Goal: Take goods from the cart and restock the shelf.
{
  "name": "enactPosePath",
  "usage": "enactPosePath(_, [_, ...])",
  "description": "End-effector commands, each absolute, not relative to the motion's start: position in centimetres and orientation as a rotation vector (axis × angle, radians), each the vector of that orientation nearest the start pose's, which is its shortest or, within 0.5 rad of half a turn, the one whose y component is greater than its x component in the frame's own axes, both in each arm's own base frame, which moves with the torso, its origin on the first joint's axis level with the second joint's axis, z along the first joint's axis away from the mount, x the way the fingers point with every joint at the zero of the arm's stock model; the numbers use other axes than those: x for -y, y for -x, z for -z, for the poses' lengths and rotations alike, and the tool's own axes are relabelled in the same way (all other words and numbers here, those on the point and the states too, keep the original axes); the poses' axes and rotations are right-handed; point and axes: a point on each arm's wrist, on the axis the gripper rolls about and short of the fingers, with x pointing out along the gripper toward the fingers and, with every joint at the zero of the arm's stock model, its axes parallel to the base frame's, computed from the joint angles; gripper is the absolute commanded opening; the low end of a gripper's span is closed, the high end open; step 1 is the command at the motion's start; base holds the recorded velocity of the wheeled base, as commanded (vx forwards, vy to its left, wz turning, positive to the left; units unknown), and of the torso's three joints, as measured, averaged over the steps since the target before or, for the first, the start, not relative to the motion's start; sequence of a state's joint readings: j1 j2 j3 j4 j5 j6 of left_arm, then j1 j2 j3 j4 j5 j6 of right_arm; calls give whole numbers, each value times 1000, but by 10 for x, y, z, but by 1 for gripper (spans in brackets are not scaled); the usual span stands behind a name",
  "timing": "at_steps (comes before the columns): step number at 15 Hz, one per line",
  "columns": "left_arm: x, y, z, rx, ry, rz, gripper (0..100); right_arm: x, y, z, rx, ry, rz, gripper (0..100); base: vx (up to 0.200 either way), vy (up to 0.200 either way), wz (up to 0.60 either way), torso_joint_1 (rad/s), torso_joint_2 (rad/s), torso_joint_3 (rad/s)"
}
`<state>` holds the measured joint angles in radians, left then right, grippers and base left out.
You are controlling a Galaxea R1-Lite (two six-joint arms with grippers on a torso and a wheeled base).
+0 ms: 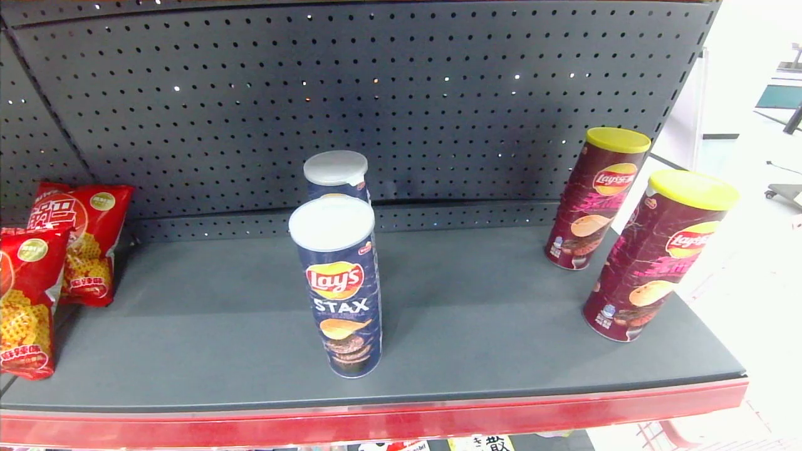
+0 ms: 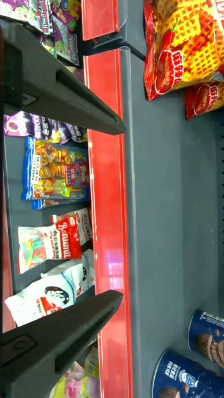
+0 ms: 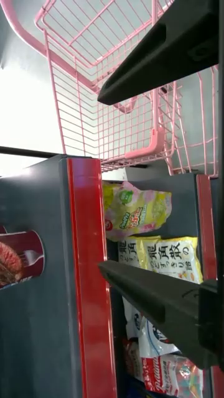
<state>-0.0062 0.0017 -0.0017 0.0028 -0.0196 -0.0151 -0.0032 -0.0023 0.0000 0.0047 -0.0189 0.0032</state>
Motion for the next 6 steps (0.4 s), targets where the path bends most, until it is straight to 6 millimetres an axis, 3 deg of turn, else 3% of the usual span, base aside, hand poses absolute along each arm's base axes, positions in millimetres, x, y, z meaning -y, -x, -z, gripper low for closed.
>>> enactPosePath(1, [0,23,-76,-5,15,26,100,0,23,-75,-3,-3,21,100,0,0,0,0,0,0])
enactPosePath(6, [0,23,-76,-5,15,26,100,0,23,-75,-5,-3,23,100,0,0,0,0,0,0])
